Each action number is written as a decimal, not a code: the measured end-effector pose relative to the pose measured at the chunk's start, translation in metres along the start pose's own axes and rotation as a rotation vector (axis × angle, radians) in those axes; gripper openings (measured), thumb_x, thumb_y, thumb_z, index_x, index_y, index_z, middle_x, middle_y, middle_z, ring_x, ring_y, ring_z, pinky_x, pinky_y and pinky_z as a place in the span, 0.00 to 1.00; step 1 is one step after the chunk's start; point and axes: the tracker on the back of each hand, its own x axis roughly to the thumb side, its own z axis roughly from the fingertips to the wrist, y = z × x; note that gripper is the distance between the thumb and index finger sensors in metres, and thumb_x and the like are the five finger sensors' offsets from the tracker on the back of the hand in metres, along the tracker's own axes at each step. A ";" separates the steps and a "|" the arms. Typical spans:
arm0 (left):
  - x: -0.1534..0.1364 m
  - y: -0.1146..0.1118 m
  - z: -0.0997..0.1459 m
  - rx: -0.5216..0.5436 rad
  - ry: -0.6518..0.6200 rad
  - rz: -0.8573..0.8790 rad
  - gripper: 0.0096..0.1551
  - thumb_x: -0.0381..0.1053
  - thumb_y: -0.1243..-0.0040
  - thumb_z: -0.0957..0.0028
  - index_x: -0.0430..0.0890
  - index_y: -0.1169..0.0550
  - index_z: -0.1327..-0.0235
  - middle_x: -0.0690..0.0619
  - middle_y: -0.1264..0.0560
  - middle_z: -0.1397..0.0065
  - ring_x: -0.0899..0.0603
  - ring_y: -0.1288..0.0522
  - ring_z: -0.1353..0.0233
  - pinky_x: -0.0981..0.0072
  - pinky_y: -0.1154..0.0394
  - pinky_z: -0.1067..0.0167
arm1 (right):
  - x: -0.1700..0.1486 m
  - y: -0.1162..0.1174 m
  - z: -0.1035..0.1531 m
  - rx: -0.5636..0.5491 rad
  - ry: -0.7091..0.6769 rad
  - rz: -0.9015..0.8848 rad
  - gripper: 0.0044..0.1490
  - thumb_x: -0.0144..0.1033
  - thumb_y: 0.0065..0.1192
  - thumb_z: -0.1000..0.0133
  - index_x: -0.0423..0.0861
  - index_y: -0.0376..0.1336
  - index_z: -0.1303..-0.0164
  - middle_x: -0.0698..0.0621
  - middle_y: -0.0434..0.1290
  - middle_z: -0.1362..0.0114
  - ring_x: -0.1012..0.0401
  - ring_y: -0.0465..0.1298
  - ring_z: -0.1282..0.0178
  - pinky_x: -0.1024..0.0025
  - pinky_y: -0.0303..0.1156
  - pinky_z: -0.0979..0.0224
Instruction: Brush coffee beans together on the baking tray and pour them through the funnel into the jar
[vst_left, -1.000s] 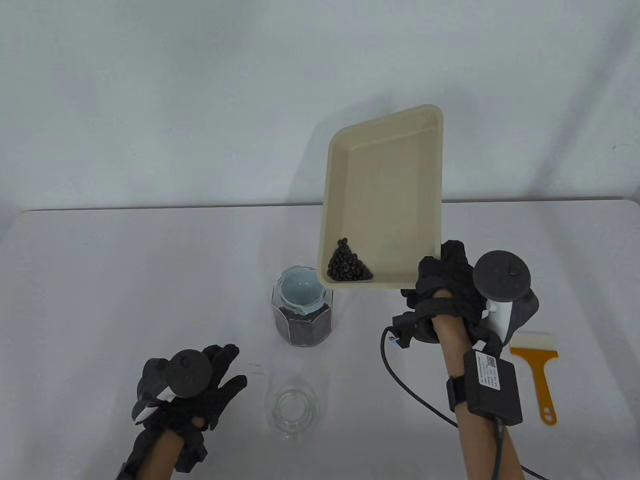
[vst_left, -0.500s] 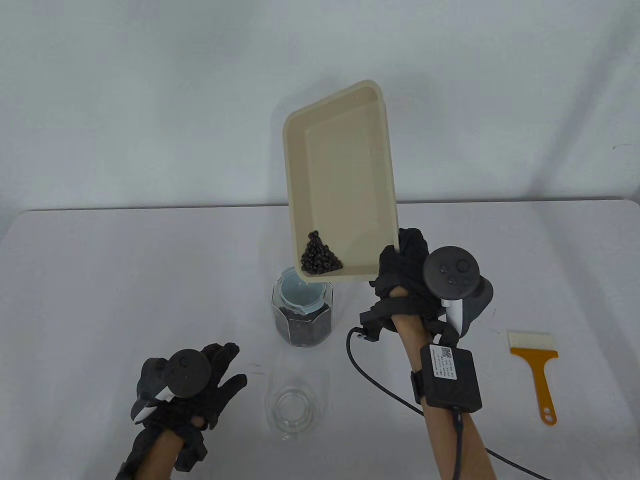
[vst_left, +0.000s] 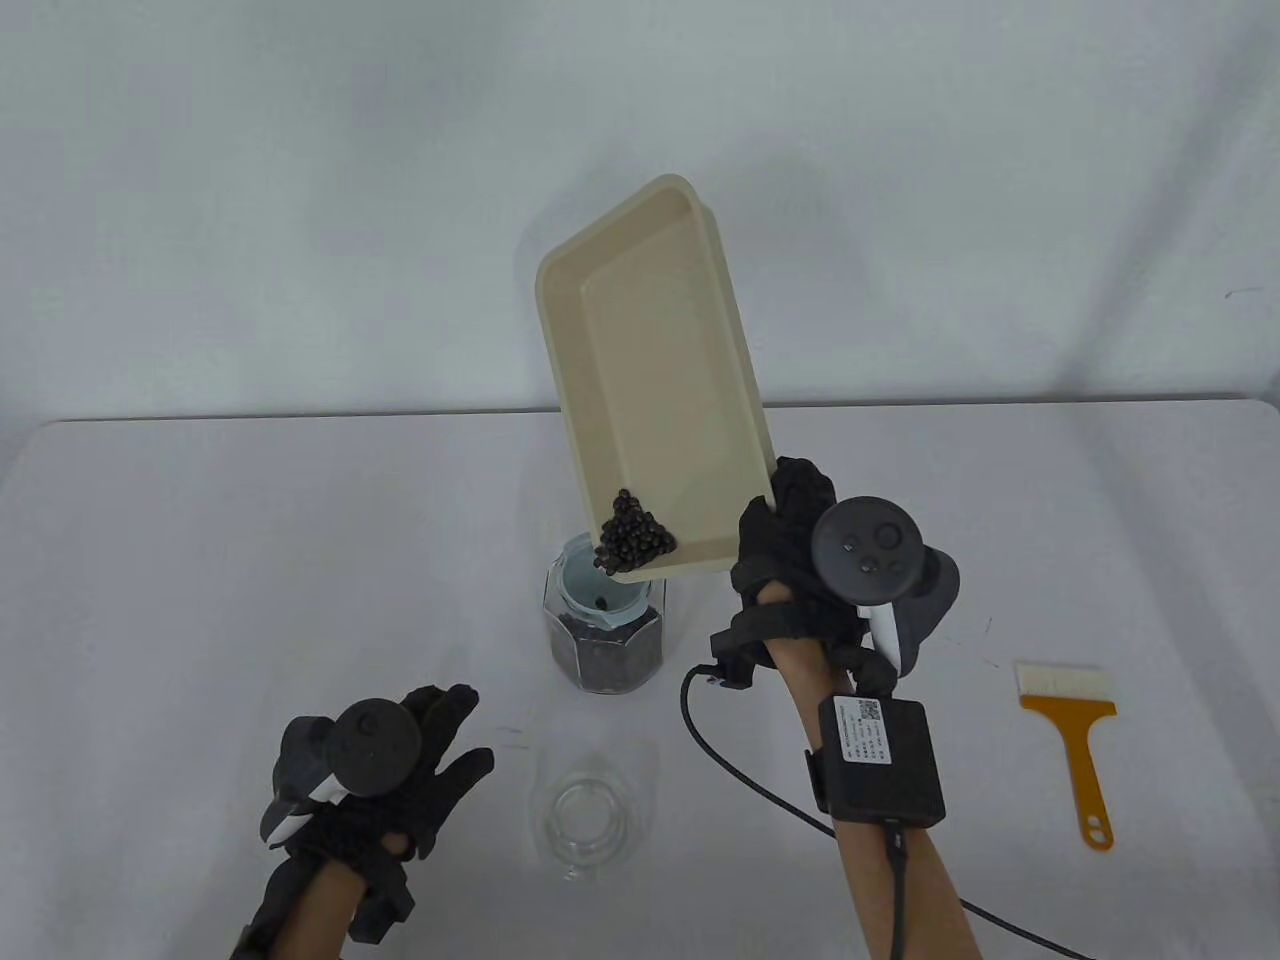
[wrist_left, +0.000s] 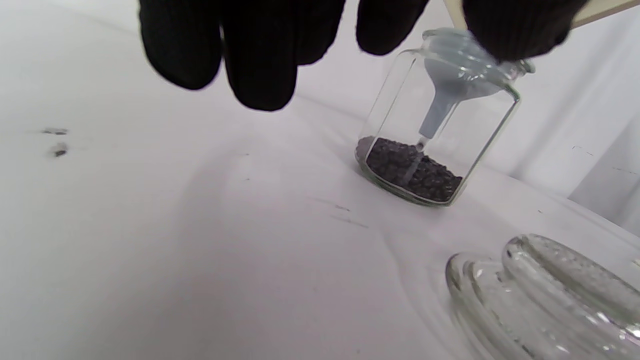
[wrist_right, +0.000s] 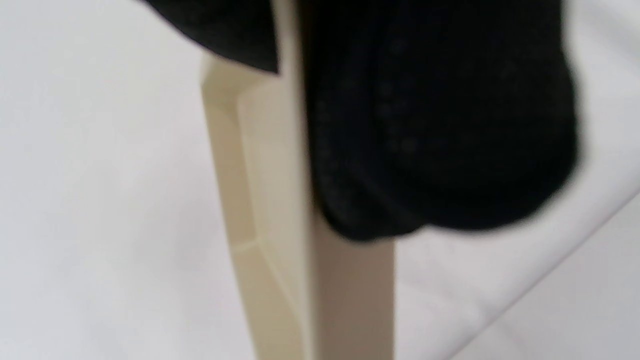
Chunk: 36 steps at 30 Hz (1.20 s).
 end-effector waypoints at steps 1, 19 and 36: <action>0.000 0.000 0.000 0.000 0.000 0.000 0.44 0.74 0.49 0.51 0.58 0.39 0.22 0.43 0.38 0.19 0.41 0.23 0.28 0.42 0.25 0.34 | 0.000 0.000 0.000 -0.001 -0.001 0.001 0.17 0.25 0.70 0.48 0.33 0.63 0.57 0.32 0.72 0.35 0.53 0.91 0.78 0.72 0.93 0.82; 0.000 0.002 0.001 0.005 0.001 0.002 0.44 0.74 0.49 0.51 0.58 0.39 0.22 0.43 0.38 0.19 0.41 0.23 0.28 0.42 0.25 0.34 | -0.008 0.000 0.004 -0.018 -0.006 -0.017 0.16 0.25 0.70 0.48 0.34 0.63 0.57 0.33 0.72 0.35 0.53 0.91 0.77 0.71 0.93 0.82; 0.000 0.002 0.002 0.007 0.002 -0.001 0.44 0.74 0.49 0.51 0.58 0.39 0.22 0.43 0.38 0.19 0.41 0.23 0.28 0.42 0.25 0.34 | -0.011 0.001 0.010 -0.035 -0.047 -0.031 0.16 0.25 0.70 0.48 0.34 0.63 0.58 0.34 0.72 0.35 0.52 0.91 0.77 0.69 0.92 0.81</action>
